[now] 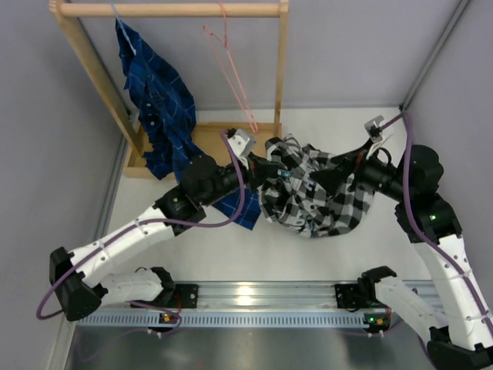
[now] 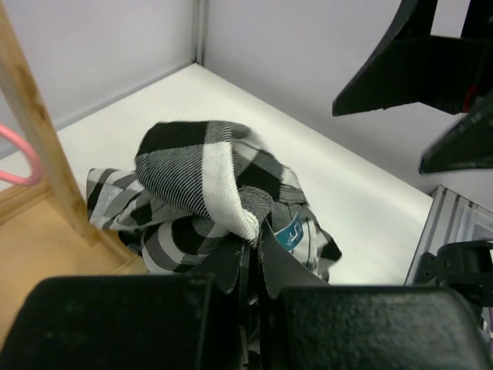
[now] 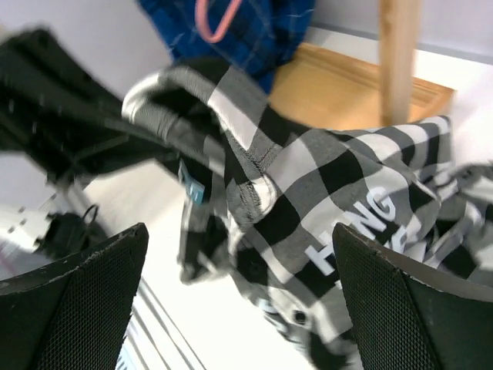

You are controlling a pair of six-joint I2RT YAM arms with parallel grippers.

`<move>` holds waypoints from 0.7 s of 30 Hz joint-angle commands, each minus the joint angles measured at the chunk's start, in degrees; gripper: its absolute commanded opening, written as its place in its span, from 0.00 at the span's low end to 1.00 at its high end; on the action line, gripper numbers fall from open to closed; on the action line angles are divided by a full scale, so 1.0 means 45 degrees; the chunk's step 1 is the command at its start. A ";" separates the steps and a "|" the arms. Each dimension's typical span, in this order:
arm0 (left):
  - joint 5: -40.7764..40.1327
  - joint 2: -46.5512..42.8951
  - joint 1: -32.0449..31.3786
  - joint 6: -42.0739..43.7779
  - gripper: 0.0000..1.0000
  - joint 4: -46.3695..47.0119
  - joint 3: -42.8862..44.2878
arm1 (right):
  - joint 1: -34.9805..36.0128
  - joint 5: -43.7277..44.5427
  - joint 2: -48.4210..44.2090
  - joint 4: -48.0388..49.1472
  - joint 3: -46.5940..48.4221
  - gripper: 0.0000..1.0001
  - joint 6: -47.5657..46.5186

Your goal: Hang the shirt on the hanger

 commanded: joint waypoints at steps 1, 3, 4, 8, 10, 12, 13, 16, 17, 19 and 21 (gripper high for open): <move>-0.0739 -0.0146 -0.0028 -0.0443 0.00 -0.4491 0.1733 | -0.0038 -0.2768 0.0055 0.0482 0.0490 0.99 -0.0804; -0.0174 0.0069 -0.0028 -0.0639 0.00 -0.5564 0.2186 | 0.0449 -0.2309 0.0329 0.0213 0.1212 0.99 -0.1541; 0.0080 0.0109 -0.0028 -0.0852 0.00 -0.5861 0.2575 | 0.0934 -0.1821 0.0465 -0.0563 0.1543 0.99 -0.1953; 0.1933 0.0207 -0.0028 -0.1089 0.00 -0.6761 0.3261 | 0.1893 -0.0064 0.1323 -0.1546 0.2367 0.99 -0.3904; 0.2328 0.0051 -0.0028 -0.1205 0.00 -0.6956 0.3341 | 0.2362 0.0311 0.1501 -0.1412 0.2192 0.93 -0.4494; 0.2173 -0.0144 -0.0028 -0.1245 0.00 -0.7035 0.3360 | 0.2696 0.0293 0.1599 -0.0827 0.1627 0.77 -0.4594; 0.2017 -0.0184 -0.0028 -0.1323 0.00 -0.7113 0.3399 | 0.2871 0.0216 0.1619 -0.0535 0.1373 0.73 -0.4516; 0.1782 -0.0165 -0.0028 -0.1498 0.00 -0.7289 0.3477 | 0.4389 0.0623 0.1716 0.0306 0.0611 0.68 -0.4300; 0.1723 -0.0145 -0.0028 -0.1576 0.00 -0.7328 0.3497 | 0.4783 0.1283 0.1794 0.0424 0.0377 0.66 -0.4320; 0.1684 0.0030 -0.0028 -0.1694 0.00 -0.7328 0.3594 | 0.5563 0.1892 0.1911 0.0854 0.0142 0.54 -0.4339; 0.1664 0.0089 -0.0028 -0.1811 0.00 -0.7328 0.3653 | 0.5860 0.2847 0.2165 0.1088 -0.0132 0.47 -0.4378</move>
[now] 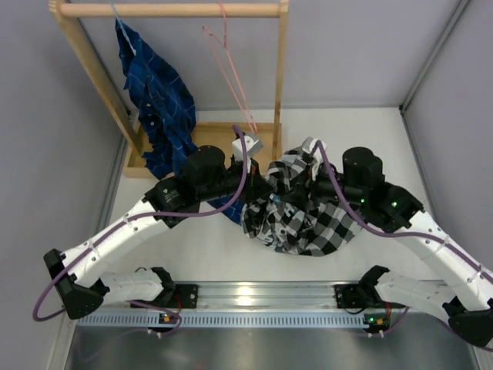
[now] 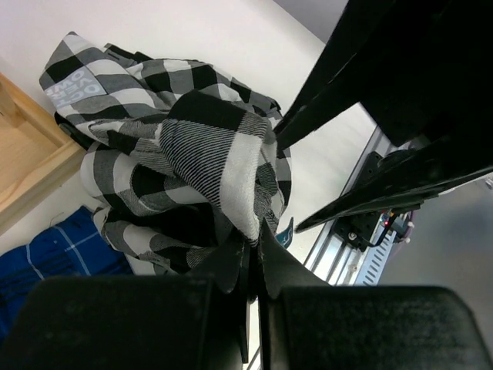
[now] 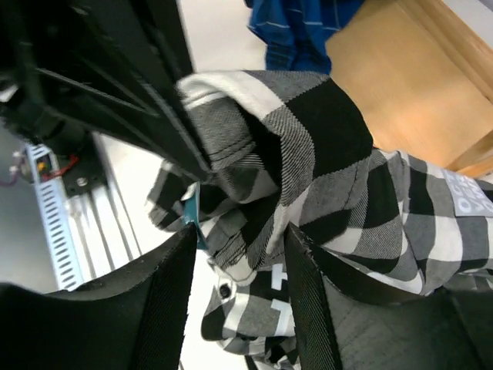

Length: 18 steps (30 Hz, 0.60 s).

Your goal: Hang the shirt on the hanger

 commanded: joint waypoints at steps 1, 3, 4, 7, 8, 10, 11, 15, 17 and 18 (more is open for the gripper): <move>0.0284 -0.0052 -0.0028 -0.0427 0.00 0.0016 0.0657 | 0.0780 0.2052 0.0300 0.1719 -0.0264 0.47 -0.0284; 0.0480 -0.0070 -0.0028 -0.0389 0.00 0.0035 0.0715 | 0.0762 0.3848 0.0399 0.2130 -0.0537 0.46 -0.0051; 0.0539 -0.0071 -0.0028 -0.0369 0.00 0.0016 0.0754 | 0.0781 0.4512 0.0438 0.2674 -0.0654 0.44 0.0047; 0.0735 -0.0304 -0.0028 -0.0233 0.00 0.0016 0.0813 | 0.0801 0.5864 0.0593 0.3477 -0.0929 0.45 0.0302; 0.0716 -0.0460 -0.0028 -0.0194 0.00 0.0035 0.0852 | 0.0820 0.5789 0.0710 0.3557 -0.0832 0.45 0.0321; 0.0638 -0.0578 -0.0028 -0.0057 0.00 -0.0042 0.0891 | 0.0879 0.5789 0.1119 0.3558 -0.0618 0.38 0.0341; 0.0560 -0.0598 -0.0028 0.0002 0.00 -0.0140 0.1104 | 0.0898 0.5731 0.1218 0.3462 -0.0326 0.30 0.0380; -0.0143 -0.0365 -0.0028 0.1033 0.00 -0.1738 0.3378 | 0.1132 0.5632 0.1065 0.3031 0.0787 0.00 0.1020; 0.0128 0.0025 -0.0028 0.1543 0.00 -0.2969 0.5062 | 0.1231 0.5109 0.0518 0.3031 0.1508 0.00 0.1684; 0.0246 0.0220 -0.0028 0.1893 0.00 -0.3398 0.7101 | 0.1231 0.5047 0.0362 0.3070 0.1764 0.00 0.1940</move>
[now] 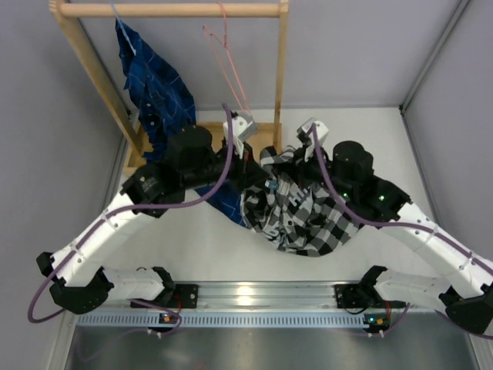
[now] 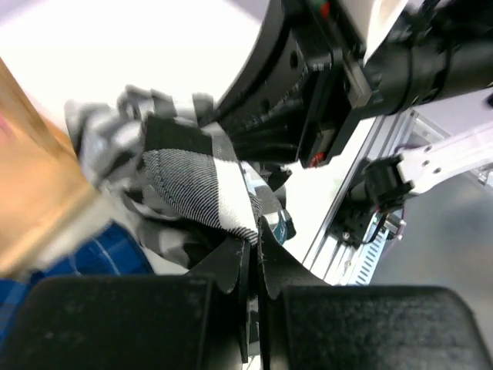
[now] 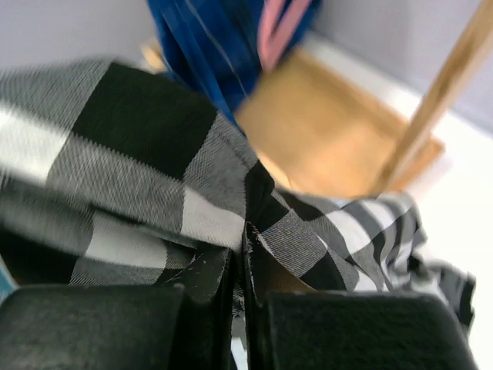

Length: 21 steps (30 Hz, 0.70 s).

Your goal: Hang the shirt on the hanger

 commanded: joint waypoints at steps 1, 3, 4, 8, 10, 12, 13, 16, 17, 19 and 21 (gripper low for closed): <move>0.0421 0.0414 -0.0038 0.1293 0.00 -0.0919 0.4857 | 0.0133 0.0073 -0.1096 0.0831 0.1896 0.00 0.1208; 0.0636 0.1235 -0.0038 0.1916 0.00 -0.2032 0.7220 | 0.0133 -0.0220 -0.1176 0.0578 0.3106 0.00 0.1989; 0.0889 0.2168 -0.0038 0.2056 0.00 -0.2326 0.9630 | 0.0152 -0.0375 -0.1215 0.0325 0.3942 0.00 0.2320; 0.2217 0.3679 -0.0038 0.2427 0.00 -0.2602 1.2777 | 0.0172 -0.0515 -0.1449 0.0284 0.5101 0.00 0.3669; 0.2104 0.3798 -0.0038 0.2409 0.00 -0.2525 1.1851 | 0.0172 0.0902 -0.1818 -0.0414 0.4929 0.00 0.3672; 0.1947 0.3332 -0.0038 0.2214 0.00 -0.1788 0.9938 | 0.0153 0.2253 -0.2287 -0.0828 0.4188 0.00 0.3457; 0.1714 0.3020 -0.0038 0.2097 0.00 -0.1337 0.8748 | 0.0153 0.3362 -0.2831 -0.1274 0.3160 0.00 0.3418; -0.0489 0.1712 -0.0038 0.1103 0.00 0.1005 0.3904 | 0.0172 0.4871 -0.3847 -0.2310 0.1031 0.00 0.3553; -0.1636 0.1399 -0.0038 0.0597 0.00 0.1572 0.1785 | 0.0153 0.5167 -0.4123 -0.3030 0.0460 0.00 0.3786; -0.2601 0.0578 -0.0038 0.0242 0.00 0.3091 -0.0025 | 0.0133 0.5540 -0.4960 -0.3601 -0.1156 0.00 0.4546; -0.4062 0.0246 -0.0038 -0.0149 0.00 0.3916 -0.1839 | 0.0172 0.5348 -0.5897 -0.3935 -0.2506 0.00 0.5152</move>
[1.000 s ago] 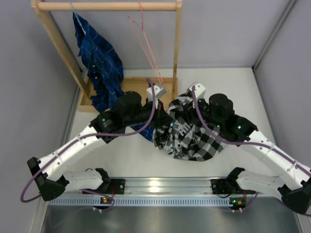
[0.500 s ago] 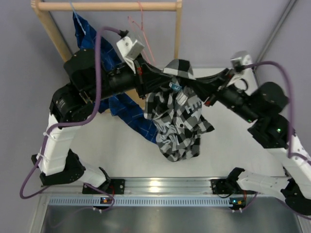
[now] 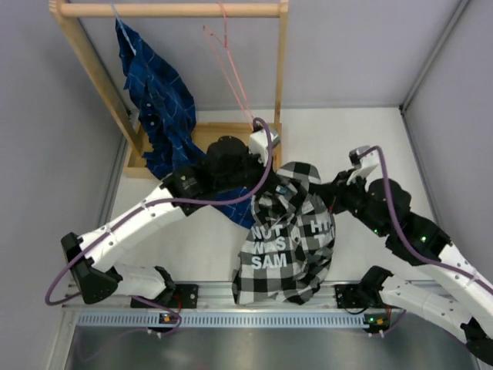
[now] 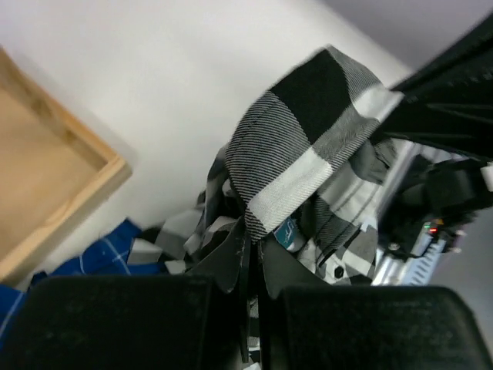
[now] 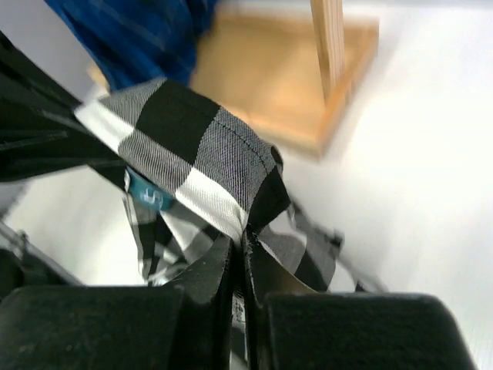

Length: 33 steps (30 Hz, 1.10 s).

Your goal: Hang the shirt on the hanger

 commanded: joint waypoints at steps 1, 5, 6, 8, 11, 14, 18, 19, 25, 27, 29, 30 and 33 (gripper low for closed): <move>-0.3234 -0.1301 0.0137 -0.0946 0.00 0.3071 -0.2188 | -0.0080 0.1656 -0.1613 -0.1662 -0.1576 0.00 0.1153; -0.2027 -0.0580 0.0137 -0.0636 0.00 0.3092 -0.2524 | -0.0081 -0.1017 -0.1968 -0.1311 -0.1717 0.10 -0.0034; -0.1888 -0.0365 0.0137 -0.0538 0.00 0.3092 -0.2485 | -0.0081 -0.1390 -0.1870 -0.1369 -0.1522 0.12 -0.0405; -0.1126 0.0201 0.0137 -0.0497 0.00 0.2878 -0.2231 | -0.0061 -0.2193 -0.1538 -0.1466 -0.0800 0.44 -0.1460; -0.0405 0.0728 0.0137 -0.0536 0.00 0.2624 -0.1861 | -0.0080 -0.2136 -0.1031 -0.1604 0.0137 0.59 -0.2807; 0.0280 0.1080 0.0137 -0.0575 0.00 0.2233 -0.1489 | -0.0080 -0.2799 -0.0095 -0.1584 0.1017 0.62 -0.4351; 0.0301 0.1122 0.0137 -0.0829 0.00 0.1803 -0.1215 | -0.0042 -0.3327 0.1660 -0.1351 0.1663 0.63 -0.5718; 0.0378 0.1063 0.0137 -0.0868 0.00 0.1803 -0.1234 | -0.0022 -0.3018 0.1898 -0.1214 0.1683 0.63 -0.6185; 0.1120 0.0692 0.0137 -0.0966 0.00 0.1822 -0.1293 | 0.0056 -0.1277 0.2954 0.0269 0.1118 0.54 -0.7866; 0.1489 0.0614 0.0137 -0.0966 0.00 0.1822 -0.1274 | 0.0075 -0.1373 0.3090 0.0950 0.0748 0.50 -0.8161; 0.1783 0.0574 0.0137 -0.0947 0.00 0.1822 -0.1235 | 0.0095 -0.1355 0.3189 0.1557 0.0512 0.35 -0.8552; 0.1978 0.0536 0.0137 -0.0908 0.00 0.1803 -0.1215 | 0.0115 -0.1142 0.3247 0.2315 0.0260 0.32 -0.8592; 0.2487 0.0419 0.0137 -0.0849 0.00 0.1822 -0.1137 | 0.0115 -0.0593 0.3442 0.3160 -0.0054 0.25 -0.8865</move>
